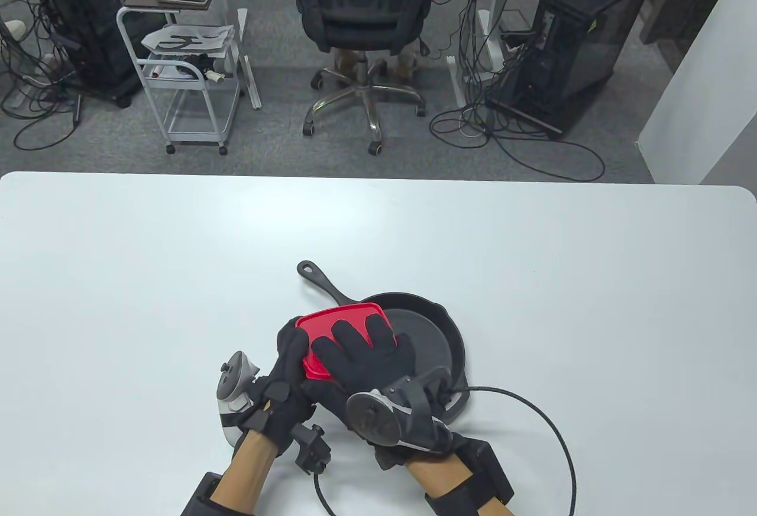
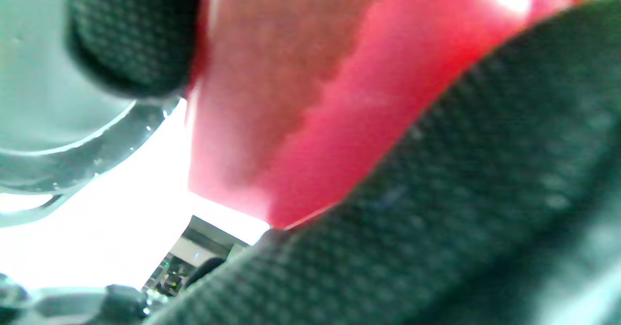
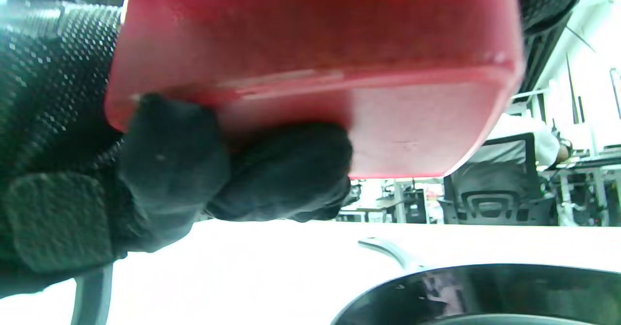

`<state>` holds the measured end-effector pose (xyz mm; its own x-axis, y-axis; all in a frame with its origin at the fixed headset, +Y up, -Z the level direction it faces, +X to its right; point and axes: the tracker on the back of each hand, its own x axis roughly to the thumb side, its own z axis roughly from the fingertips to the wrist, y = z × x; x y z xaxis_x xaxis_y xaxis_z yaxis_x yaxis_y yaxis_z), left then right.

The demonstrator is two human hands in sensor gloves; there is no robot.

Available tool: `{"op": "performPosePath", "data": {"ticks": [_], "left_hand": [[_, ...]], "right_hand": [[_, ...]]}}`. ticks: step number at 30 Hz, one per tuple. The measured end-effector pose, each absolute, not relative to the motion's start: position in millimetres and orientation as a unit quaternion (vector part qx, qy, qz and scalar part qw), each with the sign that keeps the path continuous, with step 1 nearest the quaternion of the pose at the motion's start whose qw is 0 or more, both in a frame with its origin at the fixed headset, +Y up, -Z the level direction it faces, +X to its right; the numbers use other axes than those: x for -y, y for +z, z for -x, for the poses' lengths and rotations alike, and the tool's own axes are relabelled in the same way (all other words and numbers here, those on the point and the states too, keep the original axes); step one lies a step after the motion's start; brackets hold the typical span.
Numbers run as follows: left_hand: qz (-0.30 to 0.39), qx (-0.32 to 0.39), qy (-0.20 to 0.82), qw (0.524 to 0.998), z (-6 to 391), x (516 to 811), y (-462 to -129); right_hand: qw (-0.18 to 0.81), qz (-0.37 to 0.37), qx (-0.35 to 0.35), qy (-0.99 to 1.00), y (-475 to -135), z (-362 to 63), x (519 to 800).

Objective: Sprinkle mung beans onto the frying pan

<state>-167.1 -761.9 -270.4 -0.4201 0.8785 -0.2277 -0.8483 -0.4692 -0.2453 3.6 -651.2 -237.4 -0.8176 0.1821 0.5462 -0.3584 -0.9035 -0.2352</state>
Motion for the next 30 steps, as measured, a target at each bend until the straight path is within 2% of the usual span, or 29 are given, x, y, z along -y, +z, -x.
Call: {"op": "performPosePath", "data": {"ticks": [2,6,11,15,20,27,30], "left_hand": [[0.158,0.053,0.844,0.510,169,761,-272],[0.138,0.068,0.844,0.514,170,758,-272],[0.135,0.083,0.847,0.508,170,756,-273],[0.135,0.093,0.854,0.495,169,756,-273],[0.147,0.099,0.854,0.489,169,759,-276],[0.146,0.088,0.844,0.509,178,766,-284],[0.136,0.073,0.845,0.512,182,768,-285]], "right_hand": [[0.127,-0.261,0.171,0.941,-234,-1,648],[0.173,-0.253,0.153,0.940,-232,-2,644],[0.181,-0.246,0.148,0.941,-233,-7,637],[0.189,-0.236,0.165,0.939,-235,-11,631],[0.185,-0.239,0.128,0.945,-238,-13,631],[0.190,-0.220,0.137,0.947,-244,-29,629],[0.156,-0.207,0.147,0.955,-246,-41,627]]}}
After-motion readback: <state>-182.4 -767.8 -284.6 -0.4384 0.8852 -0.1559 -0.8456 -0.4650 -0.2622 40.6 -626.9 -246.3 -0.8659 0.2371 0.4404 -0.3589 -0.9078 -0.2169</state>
